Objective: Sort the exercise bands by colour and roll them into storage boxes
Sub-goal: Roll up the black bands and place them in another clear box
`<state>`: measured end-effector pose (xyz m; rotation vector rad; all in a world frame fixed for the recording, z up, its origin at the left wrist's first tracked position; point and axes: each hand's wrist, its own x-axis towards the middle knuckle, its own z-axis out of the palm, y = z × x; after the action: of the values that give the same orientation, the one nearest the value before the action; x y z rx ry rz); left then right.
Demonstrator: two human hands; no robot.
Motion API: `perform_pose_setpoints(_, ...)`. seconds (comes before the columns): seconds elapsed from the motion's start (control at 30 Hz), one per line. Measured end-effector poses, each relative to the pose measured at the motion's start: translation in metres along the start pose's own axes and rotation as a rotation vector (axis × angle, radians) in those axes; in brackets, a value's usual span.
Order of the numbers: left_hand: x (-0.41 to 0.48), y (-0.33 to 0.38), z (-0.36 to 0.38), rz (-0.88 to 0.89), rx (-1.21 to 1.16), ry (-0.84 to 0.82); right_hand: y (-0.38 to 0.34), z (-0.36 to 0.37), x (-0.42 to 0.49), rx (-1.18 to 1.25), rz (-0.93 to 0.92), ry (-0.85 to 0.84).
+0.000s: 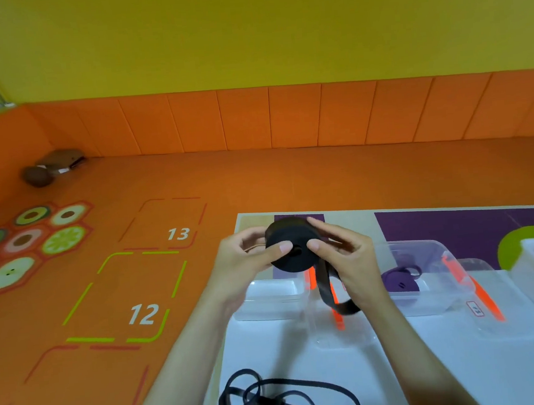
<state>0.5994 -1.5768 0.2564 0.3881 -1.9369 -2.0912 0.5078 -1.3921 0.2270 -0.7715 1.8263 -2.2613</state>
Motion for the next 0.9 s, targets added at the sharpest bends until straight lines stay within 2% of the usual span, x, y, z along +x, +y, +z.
perform_pose_setpoints(0.1,0.0,-0.008,0.001,0.008,0.102,-0.019,-0.001,-0.004,0.001,-0.026,0.003,0.015)
perform_pose_setpoints(0.17,0.002,-0.005,-0.005,0.032,0.279,-0.121,-0.004,-0.008,0.004,-0.078,0.014,-0.05)
perform_pose_setpoints(0.23,0.006,0.001,-0.008,0.038,0.359,-0.178,-0.005,-0.007,0.006,-0.115,0.029,-0.114)
perform_pose_setpoints(0.33,0.011,0.006,-0.009,0.043,0.265,-0.136,-0.004,-0.004,0.007,-0.111,0.023,-0.132)
perform_pose_setpoints(0.5,0.005,0.004,-0.005,-0.022,-0.025,0.003,-0.005,-0.002,0.003,0.003,0.024,-0.017)
perform_pose_setpoints(0.7,0.002,-0.007,0.008,-0.151,-0.357,0.012,-0.006,0.004,0.006,-0.006,0.007,0.052)
perform_pose_setpoints(0.8,-0.001,-0.016,0.011,-0.145,-0.337,0.013,-0.004,0.003,0.007,-0.054,-0.008,0.056)
perform_pose_setpoints(0.9,0.005,-0.009,0.0,-0.1,-0.066,-0.073,-0.005,-0.004,0.01,-0.11,0.002,-0.017)
